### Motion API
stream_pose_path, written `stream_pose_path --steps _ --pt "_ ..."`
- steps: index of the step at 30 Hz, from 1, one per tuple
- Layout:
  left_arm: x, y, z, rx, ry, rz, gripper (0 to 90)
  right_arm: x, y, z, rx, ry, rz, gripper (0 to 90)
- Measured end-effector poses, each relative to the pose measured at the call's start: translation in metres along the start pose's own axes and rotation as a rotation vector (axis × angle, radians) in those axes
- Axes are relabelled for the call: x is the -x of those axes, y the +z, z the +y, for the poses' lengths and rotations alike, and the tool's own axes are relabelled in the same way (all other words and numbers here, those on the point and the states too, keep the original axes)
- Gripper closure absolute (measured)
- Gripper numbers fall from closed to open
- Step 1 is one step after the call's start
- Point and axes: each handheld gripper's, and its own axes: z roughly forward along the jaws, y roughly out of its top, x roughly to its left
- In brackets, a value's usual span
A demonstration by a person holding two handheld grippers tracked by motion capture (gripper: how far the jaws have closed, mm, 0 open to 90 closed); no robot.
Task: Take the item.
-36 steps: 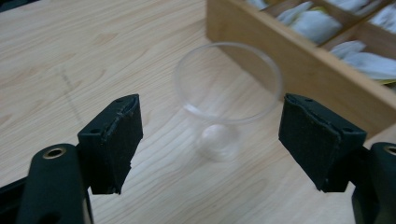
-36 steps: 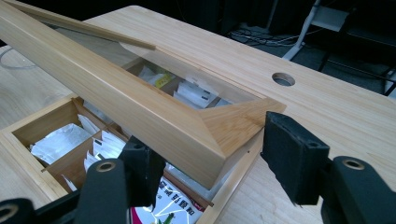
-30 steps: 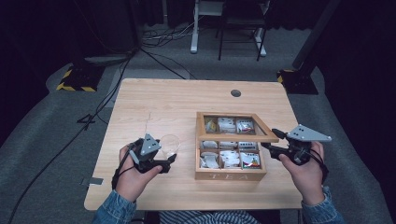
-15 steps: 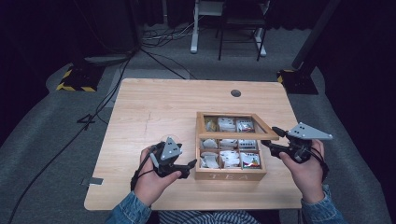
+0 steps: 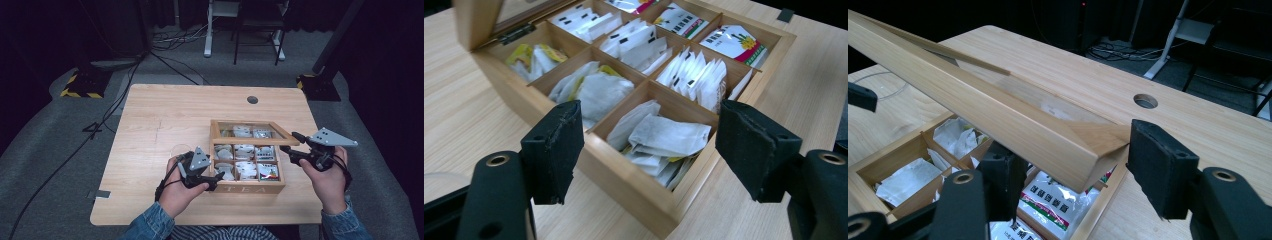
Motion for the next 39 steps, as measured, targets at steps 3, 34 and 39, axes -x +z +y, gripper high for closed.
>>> stream_pose_path --steps 3,34,39 --pt "0.003 0.008 0.000 -0.014 0.001 -0.017 29.2 0.000 0.000 0.000 0.000 0.002 0.002 41.5" --pt "-0.003 0.031 -0.004 -0.111 0.004 -0.050 57.4 0.001 0.004 -0.002 -0.008 0.002 0.004 40.8" --pt "-0.004 0.031 -0.004 -0.125 0.002 -0.056 61.7 0.001 0.004 -0.002 -0.008 0.001 0.002 40.8"
